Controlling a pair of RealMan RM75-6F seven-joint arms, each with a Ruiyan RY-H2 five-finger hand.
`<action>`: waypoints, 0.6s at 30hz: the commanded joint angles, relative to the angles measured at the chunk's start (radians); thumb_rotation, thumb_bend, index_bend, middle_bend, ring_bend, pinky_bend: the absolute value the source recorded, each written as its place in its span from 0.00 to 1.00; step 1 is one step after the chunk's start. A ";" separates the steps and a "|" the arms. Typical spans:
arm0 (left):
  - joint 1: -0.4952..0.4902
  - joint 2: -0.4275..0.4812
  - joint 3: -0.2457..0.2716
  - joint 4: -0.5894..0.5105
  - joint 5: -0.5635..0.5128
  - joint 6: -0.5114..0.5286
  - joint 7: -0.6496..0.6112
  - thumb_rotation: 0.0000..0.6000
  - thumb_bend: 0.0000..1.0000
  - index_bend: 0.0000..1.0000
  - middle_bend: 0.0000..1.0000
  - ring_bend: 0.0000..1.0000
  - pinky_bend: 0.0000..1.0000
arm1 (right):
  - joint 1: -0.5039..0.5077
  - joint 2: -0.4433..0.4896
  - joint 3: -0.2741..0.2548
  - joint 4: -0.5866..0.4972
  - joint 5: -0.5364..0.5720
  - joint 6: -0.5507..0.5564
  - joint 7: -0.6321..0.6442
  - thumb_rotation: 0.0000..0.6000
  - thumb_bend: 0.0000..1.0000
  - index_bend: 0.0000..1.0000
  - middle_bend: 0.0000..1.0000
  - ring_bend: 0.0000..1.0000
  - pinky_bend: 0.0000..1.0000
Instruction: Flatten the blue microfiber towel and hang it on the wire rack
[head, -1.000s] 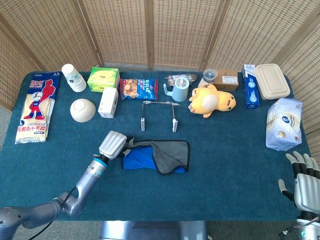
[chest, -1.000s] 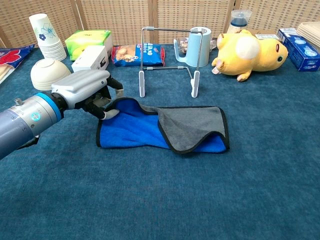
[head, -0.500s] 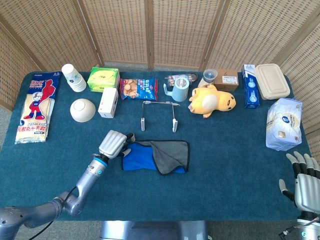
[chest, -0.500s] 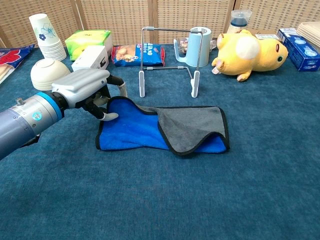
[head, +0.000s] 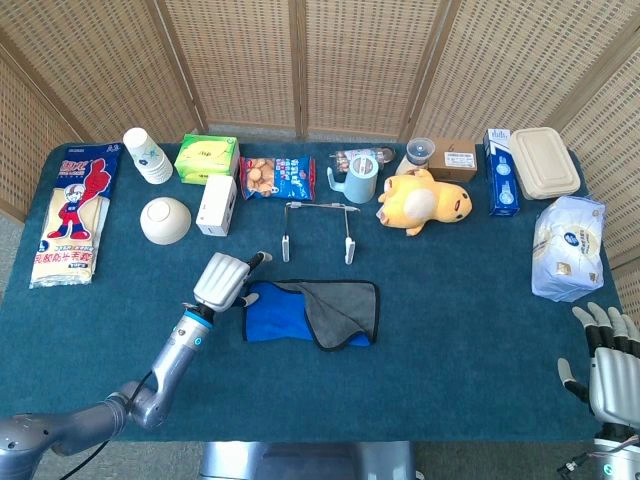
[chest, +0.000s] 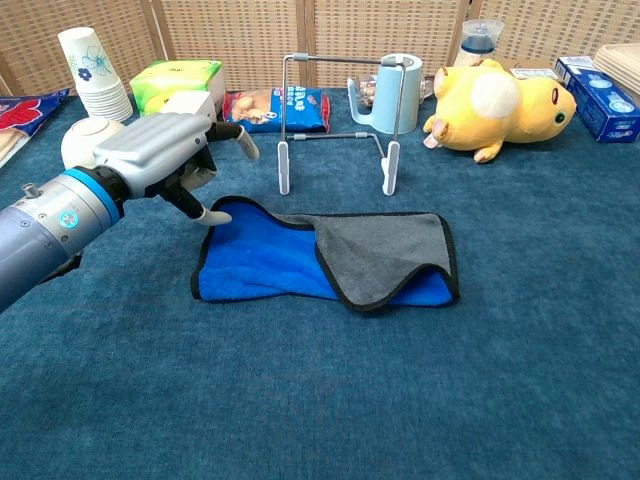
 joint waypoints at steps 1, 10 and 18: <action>0.002 0.006 -0.003 -0.008 0.008 0.012 -0.017 1.00 0.24 0.28 0.95 0.92 1.00 | 0.000 0.001 0.000 -0.001 -0.001 0.000 -0.001 1.00 0.31 0.17 0.12 0.00 0.00; 0.044 0.099 0.023 -0.158 0.043 0.075 -0.023 1.00 0.24 0.27 0.86 0.83 1.00 | 0.008 0.007 -0.004 -0.005 -0.020 -0.009 0.005 1.00 0.31 0.17 0.13 0.00 0.00; 0.136 0.288 0.099 -0.435 0.055 0.119 0.053 1.00 0.24 0.27 0.74 0.72 1.00 | 0.050 0.026 -0.022 -0.040 -0.083 -0.068 0.033 1.00 0.31 0.17 0.12 0.00 0.00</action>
